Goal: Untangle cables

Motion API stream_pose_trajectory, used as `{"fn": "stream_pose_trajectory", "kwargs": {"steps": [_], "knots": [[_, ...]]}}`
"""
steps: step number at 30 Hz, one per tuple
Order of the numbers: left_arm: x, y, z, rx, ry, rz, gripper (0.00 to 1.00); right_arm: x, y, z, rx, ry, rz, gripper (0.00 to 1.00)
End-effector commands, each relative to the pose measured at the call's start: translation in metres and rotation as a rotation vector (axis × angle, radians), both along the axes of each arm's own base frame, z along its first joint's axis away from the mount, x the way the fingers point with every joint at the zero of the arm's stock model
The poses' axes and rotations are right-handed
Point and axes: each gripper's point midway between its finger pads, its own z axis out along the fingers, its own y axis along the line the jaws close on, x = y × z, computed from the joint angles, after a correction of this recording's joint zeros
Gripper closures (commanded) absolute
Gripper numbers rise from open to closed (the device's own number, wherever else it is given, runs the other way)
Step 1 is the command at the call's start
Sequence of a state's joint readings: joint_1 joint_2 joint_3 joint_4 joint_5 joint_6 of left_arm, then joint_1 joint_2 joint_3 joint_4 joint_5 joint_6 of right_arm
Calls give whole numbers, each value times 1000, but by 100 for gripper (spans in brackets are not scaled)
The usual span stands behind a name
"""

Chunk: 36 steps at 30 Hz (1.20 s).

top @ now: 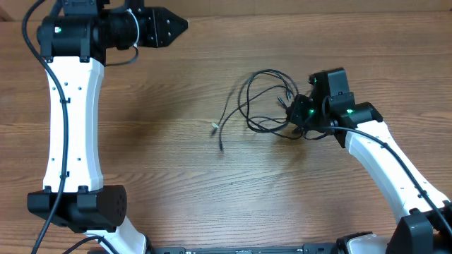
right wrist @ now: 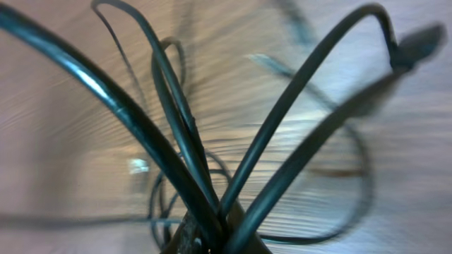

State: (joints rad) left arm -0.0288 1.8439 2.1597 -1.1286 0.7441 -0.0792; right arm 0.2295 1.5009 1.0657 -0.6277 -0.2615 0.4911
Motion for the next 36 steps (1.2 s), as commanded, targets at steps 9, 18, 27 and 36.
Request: {"fn": "stream_pose_trajectory", "kwargs": {"steps": [9, 18, 27, 36], "knots": [[-32, -24, -79, 324, 205, -76, 54, 12, 69, 71, 382, -224, 297, 96], [-40, -62, -140, 386, 360, -199, 53, 21, 73, 87, 429, -274, 281, 96], [-41, -87, -168, 438, 379, -259, 85, 19, 72, 84, 426, -258, 276, 96], [-7, 5, -138, 696, 287, 119, 96, 8, -15, 2, 7, 0, -81, 96]]}}
